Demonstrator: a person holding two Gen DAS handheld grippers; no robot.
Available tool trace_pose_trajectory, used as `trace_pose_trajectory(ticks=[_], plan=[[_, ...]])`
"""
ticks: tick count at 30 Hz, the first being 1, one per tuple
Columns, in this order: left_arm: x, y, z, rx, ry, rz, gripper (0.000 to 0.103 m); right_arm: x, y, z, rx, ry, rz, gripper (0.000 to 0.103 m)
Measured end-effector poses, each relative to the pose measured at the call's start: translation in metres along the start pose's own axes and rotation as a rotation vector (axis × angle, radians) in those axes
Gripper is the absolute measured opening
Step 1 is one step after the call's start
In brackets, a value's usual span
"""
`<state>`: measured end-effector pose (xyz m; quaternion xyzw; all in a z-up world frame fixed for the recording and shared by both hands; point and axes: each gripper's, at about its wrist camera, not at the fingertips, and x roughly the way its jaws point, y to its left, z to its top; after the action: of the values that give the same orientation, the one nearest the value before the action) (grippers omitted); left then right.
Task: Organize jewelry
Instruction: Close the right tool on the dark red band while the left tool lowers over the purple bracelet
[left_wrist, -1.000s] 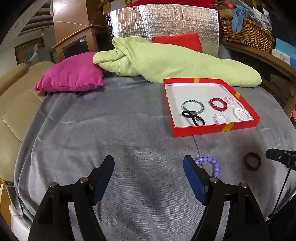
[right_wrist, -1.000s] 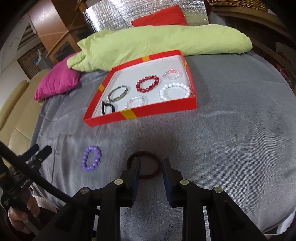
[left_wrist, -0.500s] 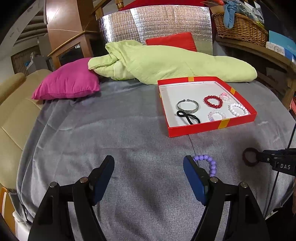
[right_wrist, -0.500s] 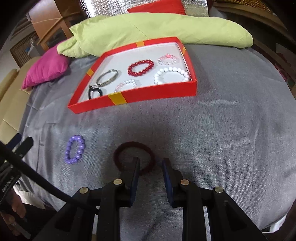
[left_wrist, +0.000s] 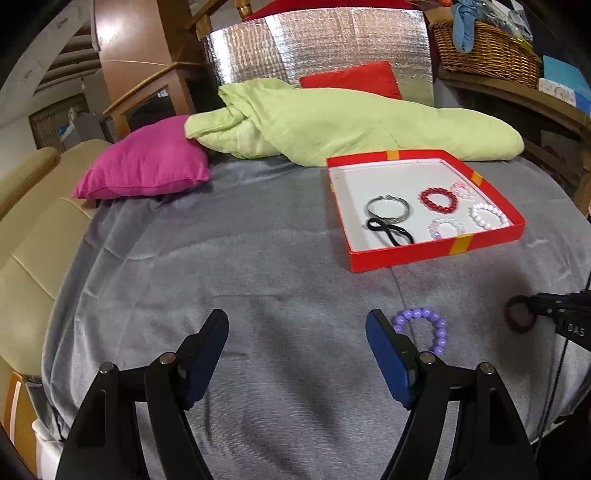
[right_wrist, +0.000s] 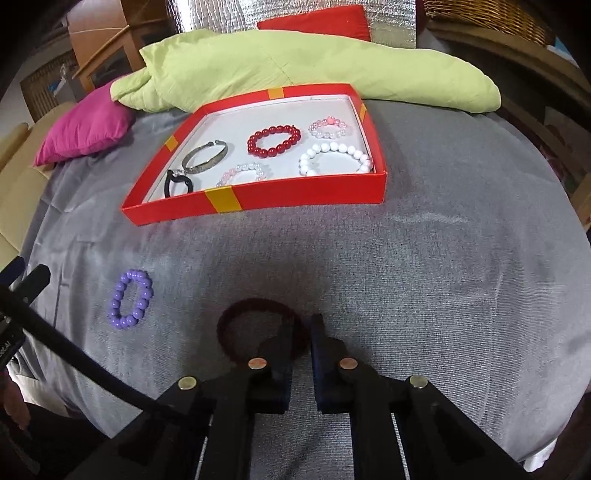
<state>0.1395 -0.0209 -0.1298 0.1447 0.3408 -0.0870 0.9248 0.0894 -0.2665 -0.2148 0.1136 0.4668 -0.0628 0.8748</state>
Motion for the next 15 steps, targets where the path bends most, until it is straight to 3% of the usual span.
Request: trace_pose_trajectory(ticks=[15], plan=[[-0.011,0.029,0.002,-0.071,-0.044,0.052,0.078,-0.009,0.007,0.003,-0.005,-0.037,0.049,0.009]])
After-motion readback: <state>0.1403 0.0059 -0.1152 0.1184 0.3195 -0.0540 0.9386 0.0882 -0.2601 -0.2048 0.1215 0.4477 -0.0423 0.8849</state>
